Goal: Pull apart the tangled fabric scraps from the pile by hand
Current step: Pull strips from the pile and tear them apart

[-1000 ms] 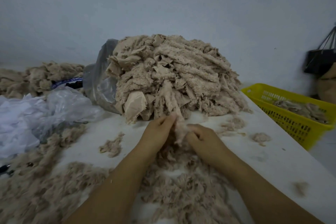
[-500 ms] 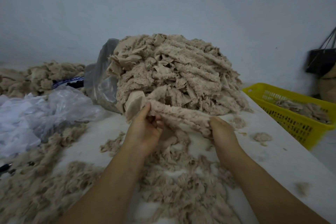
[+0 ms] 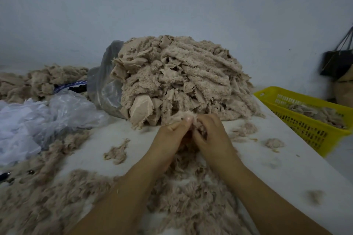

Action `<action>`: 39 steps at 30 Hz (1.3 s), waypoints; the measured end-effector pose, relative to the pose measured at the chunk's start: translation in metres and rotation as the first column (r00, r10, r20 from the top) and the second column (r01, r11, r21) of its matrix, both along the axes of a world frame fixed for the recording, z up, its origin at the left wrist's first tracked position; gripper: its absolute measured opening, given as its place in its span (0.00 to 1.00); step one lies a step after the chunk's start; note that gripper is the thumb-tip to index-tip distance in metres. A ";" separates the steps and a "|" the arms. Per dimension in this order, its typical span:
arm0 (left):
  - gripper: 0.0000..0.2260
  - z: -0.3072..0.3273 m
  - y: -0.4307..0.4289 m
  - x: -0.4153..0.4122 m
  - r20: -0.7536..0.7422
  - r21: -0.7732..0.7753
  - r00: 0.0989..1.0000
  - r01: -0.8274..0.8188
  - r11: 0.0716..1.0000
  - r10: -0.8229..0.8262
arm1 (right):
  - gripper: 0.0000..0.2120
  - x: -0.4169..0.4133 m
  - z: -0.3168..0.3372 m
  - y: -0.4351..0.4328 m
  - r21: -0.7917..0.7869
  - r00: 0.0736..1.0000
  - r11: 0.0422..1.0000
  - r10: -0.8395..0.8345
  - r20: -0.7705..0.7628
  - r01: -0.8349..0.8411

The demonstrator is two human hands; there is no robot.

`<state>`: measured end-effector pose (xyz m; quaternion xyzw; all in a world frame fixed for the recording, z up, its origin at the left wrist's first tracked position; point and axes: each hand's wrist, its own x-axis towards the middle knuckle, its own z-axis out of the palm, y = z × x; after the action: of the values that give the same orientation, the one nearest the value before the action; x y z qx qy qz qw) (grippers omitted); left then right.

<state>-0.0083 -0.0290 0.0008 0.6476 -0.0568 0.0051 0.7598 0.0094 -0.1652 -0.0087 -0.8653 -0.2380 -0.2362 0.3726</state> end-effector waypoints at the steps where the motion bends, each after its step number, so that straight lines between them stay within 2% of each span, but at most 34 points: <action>1: 0.17 0.001 -0.001 -0.001 -0.002 0.036 1.000 -0.006 0.999 0.007 | 0.12 0.001 0.001 -0.001 0.026 1.000 1.000 0.008 -0.030 -0.008; 4: 0.15 0.002 -0.002 -0.001 -0.014 0.129 0.998 -0.065 0.989 0.068 | 0.07 0.002 0.000 -0.008 0.213 0.984 0.977 0.026 -0.178 0.012; 8: 0.14 0.003 -0.003 -0.003 0.010 0.224 0.997 -0.082 0.971 0.081 | 0.15 0.003 0.000 -0.012 0.358 0.930 0.930 0.058 -0.364 0.082; 11: 0.16 0.002 0.000 -0.001 0.001 0.269 0.988 -0.149 0.952 0.155 | 0.17 0.004 0.003 -0.012 0.496 0.873 0.851 0.100 -0.477 0.174; 14: 0.16 0.001 0.002 0.003 -0.027 0.181 0.981 -0.185 0.966 0.193 | 0.22 0.005 0.003 -0.012 0.538 0.843 0.810 0.108 -0.527 0.233; 16: 0.14 0.003 0.003 0.004 -0.070 -0.047 0.990 -0.129 0.990 0.126 | 0.22 0.005 0.003 -0.011 0.539 0.820 0.810 0.137 -0.555 0.230; 19: 0.13 0.006 0.004 0.005 -0.128 -0.421 0.992 -0.065 0.905 0.012 | 0.28 0.006 0.000 -0.011 0.476 0.807 0.848 0.105 -0.581 0.233; 22: 0.10 0.008 0.006 0.007 -0.184 -0.606 0.980 -0.051 0.794 -0.078 | 0.24 0.008 -0.003 -0.011 0.340 0.854 0.919 0.006 -0.520 0.201; 24: 0.07 0.009 0.005 0.005 -0.185 -0.635 0.974 -0.019 0.772 -0.128 | 0.23 0.009 -0.006 -0.013 0.276 0.869 0.948 -0.002 -0.494 0.159; 26: 0.02 0.010 0.003 0.004 -0.191 -0.587 0.971 0.003 0.810 -0.143 | 0.22 0.008 -0.007 -0.013 0.235 0.883 0.968 0.032 -0.469 0.090; 28: 0.06 0.009 0.001 0.005 -0.204 -0.511 0.970 0.008 0.860 -0.130 | 0.21 0.006 -0.008 -0.012 0.191 0.895 0.981 0.055 -0.443 0.034; 30: 0.10 0.008 0.001 0.006 -0.218 -0.496 0.969 -0.007 0.869 -0.117 | 0.20 0.002 -0.006 -0.009 0.163 0.908 0.987 0.077 -0.411 -0.010; 33: 0.11 0.011 0.005 0.007 -0.250 -0.550 0.963 -0.058 0.833 -0.098 | 0.16 0.001 -0.005 -0.004 0.071 0.942 0.990 0.135 -0.307 -0.118; 36: 0.13 0.011 0.015 0.011 -0.287 -0.614 0.955 -0.123 0.780 -0.075 | 0.14 -0.002 -0.005 0.000 -0.124 0.953 0.965 0.198 -0.230 -0.230; 39: 0.11 0.012 0.024 0.012 -0.278 -0.682 0.960 -0.181 0.709 -0.023 | 0.15 0.000 -0.009 -0.005 -0.293 0.967 0.937 0.125 -0.220 -0.188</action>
<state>0.0036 -0.0048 0.0128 0.3072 0.0799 -0.0281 0.9479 0.0091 -0.1701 -0.0175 -0.9105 -0.3026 -0.0779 0.2707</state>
